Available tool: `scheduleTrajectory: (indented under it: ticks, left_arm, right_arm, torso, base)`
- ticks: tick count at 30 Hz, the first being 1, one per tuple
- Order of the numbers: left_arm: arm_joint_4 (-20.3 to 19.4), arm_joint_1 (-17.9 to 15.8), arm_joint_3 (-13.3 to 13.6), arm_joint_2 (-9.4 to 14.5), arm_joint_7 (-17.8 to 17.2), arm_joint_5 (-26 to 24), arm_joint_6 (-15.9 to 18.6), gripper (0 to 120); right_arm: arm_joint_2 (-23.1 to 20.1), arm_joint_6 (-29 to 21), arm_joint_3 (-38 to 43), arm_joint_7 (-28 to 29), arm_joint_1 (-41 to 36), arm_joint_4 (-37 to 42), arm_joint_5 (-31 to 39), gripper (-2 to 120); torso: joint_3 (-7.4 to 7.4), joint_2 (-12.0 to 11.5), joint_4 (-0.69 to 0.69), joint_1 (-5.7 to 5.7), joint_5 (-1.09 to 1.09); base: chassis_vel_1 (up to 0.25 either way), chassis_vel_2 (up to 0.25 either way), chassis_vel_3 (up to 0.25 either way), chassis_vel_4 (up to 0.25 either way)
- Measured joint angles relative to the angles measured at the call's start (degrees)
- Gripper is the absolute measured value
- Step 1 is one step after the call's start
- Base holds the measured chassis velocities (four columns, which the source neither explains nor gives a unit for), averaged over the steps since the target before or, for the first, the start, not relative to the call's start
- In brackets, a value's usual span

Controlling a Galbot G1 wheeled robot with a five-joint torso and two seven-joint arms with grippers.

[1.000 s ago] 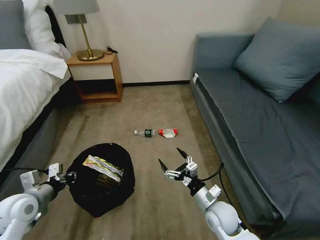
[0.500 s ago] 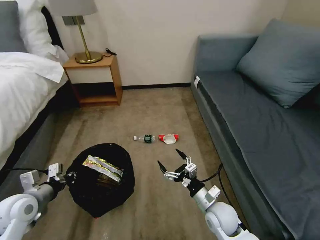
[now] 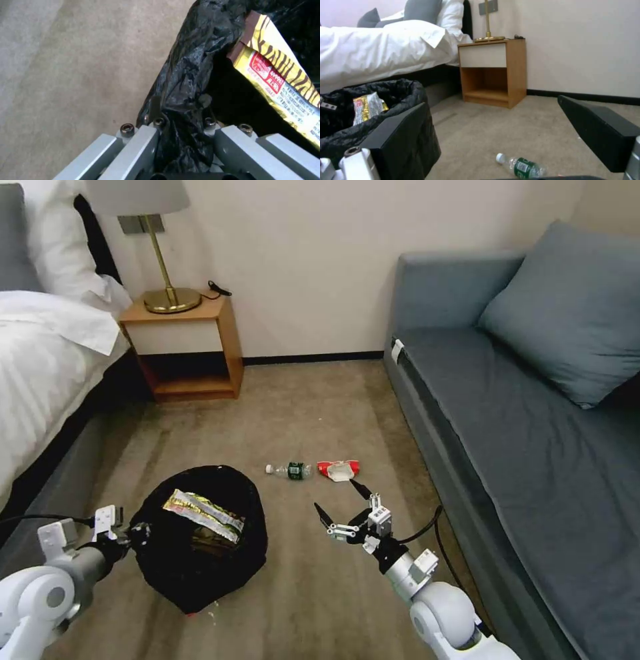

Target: Pick up the trash bin, then pick up the garbage on the floor and place it into the trash bin.

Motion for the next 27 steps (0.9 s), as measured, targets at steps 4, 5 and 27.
scheduleTrajectory:
  ticks: [4, 5, 27]
  left_arm:
    - [0.1, 0.0, -0.2, 0.0, 0.0, 0.0, 0.0, 4]
    - [0.1, 0.0, -0.2, 0.0, 0.0, 0.0, 0.0, 4]
    - [0.4, -0.1, -0.5, 0.3, 0.0, 0.0, 0.0, 4]
  right_arm:
    - [0.2, 0.0, -0.1, -0.1, 0.0, -0.3, -0.3, 100]
    - [0.2, 0.0, -0.1, -0.1, 0.0, -0.3, -0.4, 100]
    - [0.2, -0.2, -0.6, -0.2, 0.4, -1.6, -1.6, 100]
  torso:
    - [0.01, 0.0, -0.01, 0.0, 0.0]
    - [0.0, 0.0, -0.01, 0.0, 0.0]
    - [0.0, 0.0, 0.0, 0.0, 0.0]
  base:
    - [-0.146, 0.128, 0.134, -0.145]
    - [-0.16, 0.141, 0.142, -0.157]
    - [-0.125, 0.13, 0.121, -0.125]
